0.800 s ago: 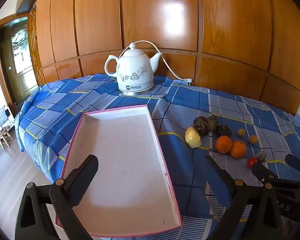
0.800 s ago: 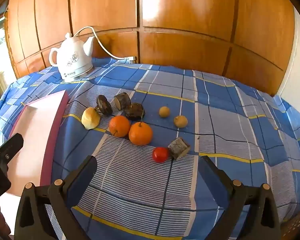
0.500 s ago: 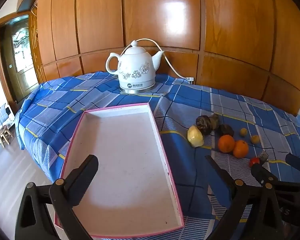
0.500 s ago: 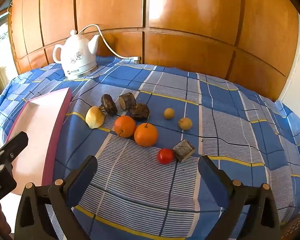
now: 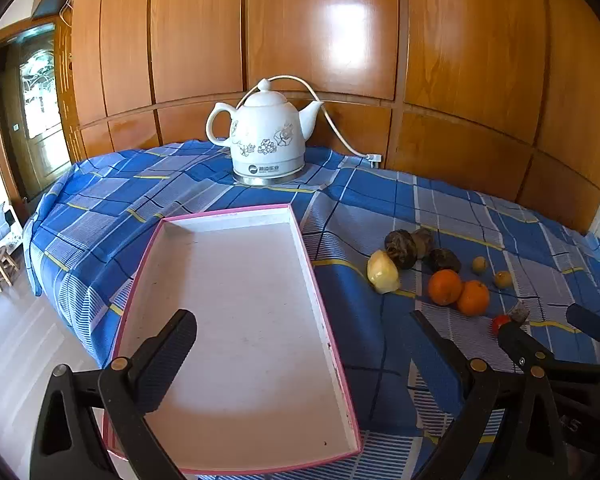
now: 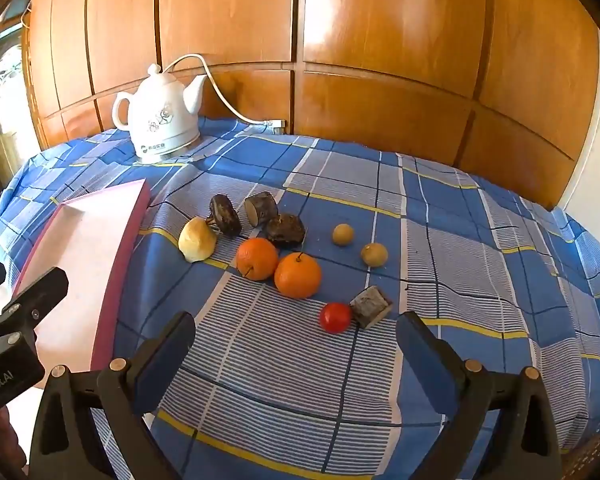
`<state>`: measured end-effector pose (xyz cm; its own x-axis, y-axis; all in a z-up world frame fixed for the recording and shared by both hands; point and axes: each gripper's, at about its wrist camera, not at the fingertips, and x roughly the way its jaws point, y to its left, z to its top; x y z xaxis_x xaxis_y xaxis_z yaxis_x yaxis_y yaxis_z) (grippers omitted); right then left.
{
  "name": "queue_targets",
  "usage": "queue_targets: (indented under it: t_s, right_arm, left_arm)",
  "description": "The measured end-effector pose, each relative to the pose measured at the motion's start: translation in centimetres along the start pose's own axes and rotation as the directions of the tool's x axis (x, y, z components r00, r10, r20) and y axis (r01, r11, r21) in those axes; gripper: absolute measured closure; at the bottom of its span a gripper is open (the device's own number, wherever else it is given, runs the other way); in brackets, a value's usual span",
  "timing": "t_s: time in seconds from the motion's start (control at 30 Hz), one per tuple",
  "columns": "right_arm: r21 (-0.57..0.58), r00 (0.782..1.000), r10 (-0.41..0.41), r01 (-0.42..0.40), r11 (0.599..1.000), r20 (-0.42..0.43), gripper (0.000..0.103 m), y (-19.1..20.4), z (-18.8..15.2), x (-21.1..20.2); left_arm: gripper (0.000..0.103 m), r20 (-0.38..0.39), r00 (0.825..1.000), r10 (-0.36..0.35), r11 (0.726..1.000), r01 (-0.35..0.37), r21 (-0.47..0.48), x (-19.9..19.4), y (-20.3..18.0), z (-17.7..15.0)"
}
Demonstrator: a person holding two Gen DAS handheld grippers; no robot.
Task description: Organize fruits
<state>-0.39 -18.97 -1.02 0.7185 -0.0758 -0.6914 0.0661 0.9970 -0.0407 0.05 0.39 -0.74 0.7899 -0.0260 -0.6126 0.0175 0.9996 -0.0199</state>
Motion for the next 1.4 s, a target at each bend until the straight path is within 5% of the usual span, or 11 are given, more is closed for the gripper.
queue_targets:
  t_s: [1.0, 1.4]
  right_arm:
    - [0.014, 0.999, -0.032, 0.032, 0.999, 0.037, 0.001, -0.65, -0.15, -0.60]
    - [0.011, 0.999, -0.031, 0.031, 0.999, 0.041, 0.001, -0.57, -0.27, -0.76]
  left_arm:
    - [0.000, -0.004, 0.992, -0.126, 0.992, 0.126, -0.020, -0.72, 0.11, 0.36]
    - [0.000, -0.014, 0.996, -0.092, 0.996, 0.092, 0.018, -0.62, -0.44, 0.18]
